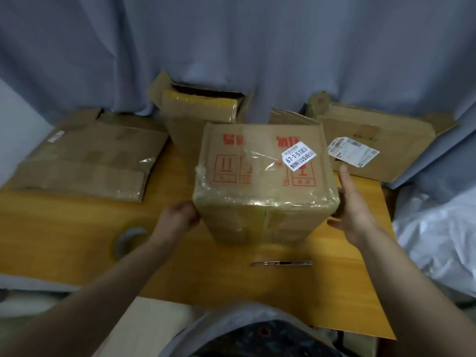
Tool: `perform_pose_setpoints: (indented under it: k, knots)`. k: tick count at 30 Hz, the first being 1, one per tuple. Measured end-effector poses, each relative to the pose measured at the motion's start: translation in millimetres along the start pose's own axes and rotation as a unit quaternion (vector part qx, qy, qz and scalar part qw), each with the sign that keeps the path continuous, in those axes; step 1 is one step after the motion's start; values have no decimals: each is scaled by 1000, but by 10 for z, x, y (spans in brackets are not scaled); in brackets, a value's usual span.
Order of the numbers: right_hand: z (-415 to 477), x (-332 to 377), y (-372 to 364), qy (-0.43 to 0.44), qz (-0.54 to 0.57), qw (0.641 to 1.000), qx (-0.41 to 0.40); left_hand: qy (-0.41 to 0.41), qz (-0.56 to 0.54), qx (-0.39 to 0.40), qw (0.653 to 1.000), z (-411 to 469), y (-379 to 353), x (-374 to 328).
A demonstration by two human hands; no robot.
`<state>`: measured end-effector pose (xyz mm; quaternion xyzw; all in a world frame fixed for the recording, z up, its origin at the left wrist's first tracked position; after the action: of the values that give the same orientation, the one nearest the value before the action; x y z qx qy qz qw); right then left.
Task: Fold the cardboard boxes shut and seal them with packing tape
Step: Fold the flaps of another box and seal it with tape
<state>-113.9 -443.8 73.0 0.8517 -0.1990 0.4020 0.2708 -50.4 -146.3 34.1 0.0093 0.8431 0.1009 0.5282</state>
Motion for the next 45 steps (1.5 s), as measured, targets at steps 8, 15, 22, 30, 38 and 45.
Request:
perform_pose_setpoints:
  k: [8, 15, 22, 30, 38, 45]
  knots:
    - [0, 395, 8, 91, -57, 993, 50, -24, 56, 85, 995, -153, -10, -816]
    - [-294, 547, 443, 181, 37, 982, -32, -162, 2, 131, 978, -630, -94, -1000]
    - [461, 557, 638, 194, -27, 979, -55, -312, 265, 212, 888, -826, -796, -482]
    - [682, -100, 929, -8, 94, 995, -18, 118, -6, 165, 979, -457, -1077, -78]
    - [777, -92, 1286, 53, 289, 947, -126, 22, 79, 227, 970, -520, -1671, -207]
    - [229, 110, 1293, 284, 77, 943, -157, -196, 175, -73, 962, -260, -1581, -287]
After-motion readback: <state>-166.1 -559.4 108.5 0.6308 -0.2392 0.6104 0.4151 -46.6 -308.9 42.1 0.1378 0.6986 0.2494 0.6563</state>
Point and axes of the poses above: each hand's wrist, its own z-axis towards the middle knuckle, its own y-axis out of the back of the hand, x = y × z, the point moved 3 cm from there along z, towards the middle knuckle, and after that the axes turned 12 degrees about -x, right-handed, at the moved point
